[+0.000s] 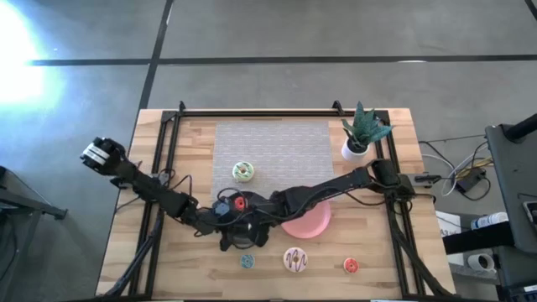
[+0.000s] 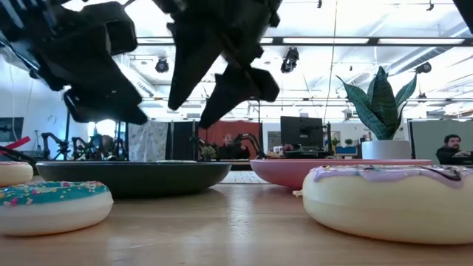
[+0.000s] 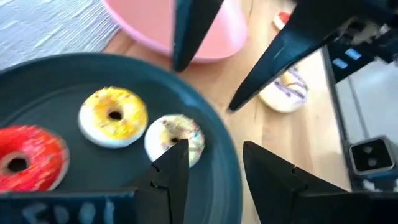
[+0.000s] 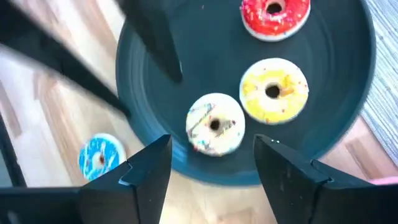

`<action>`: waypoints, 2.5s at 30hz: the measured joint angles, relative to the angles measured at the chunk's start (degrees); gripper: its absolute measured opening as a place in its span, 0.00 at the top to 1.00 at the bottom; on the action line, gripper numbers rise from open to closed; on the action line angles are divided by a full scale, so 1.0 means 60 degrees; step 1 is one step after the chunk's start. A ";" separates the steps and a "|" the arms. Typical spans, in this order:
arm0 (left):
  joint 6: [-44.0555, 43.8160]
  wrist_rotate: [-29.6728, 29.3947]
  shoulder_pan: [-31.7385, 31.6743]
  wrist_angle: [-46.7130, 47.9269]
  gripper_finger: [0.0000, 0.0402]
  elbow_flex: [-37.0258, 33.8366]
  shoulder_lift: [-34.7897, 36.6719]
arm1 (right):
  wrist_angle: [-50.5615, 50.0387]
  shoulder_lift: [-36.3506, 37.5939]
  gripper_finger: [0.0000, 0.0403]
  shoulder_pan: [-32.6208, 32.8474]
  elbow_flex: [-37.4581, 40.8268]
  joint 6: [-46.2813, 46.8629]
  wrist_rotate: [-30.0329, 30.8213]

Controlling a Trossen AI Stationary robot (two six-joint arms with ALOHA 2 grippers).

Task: Pick & Place donuts
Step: Put the small blue doughnut on the black plate

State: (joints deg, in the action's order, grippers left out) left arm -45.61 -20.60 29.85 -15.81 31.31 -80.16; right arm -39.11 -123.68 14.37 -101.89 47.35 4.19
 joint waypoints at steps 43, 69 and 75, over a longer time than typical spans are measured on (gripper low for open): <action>-0.1461 -0.0045 0.3502 0.2509 0.69 0.0542 0.0256 | 0.2834 -0.1397 0.45 0.1873 0.0007 0.1156 -0.1085; -0.0747 -0.0583 0.3193 0.3625 0.69 0.3677 -0.3879 | 0.2850 -0.1435 0.45 0.2419 0.0047 -0.3650 0.1268; -0.0612 -0.0571 0.2716 0.3036 0.69 0.3697 -0.4128 | 0.2761 -0.1435 0.45 0.2375 0.0109 -0.3431 0.1260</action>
State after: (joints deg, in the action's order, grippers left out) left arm -49.29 -24.03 46.14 2.41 53.49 -104.93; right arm -22.55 -132.29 28.62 -101.23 26.77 11.75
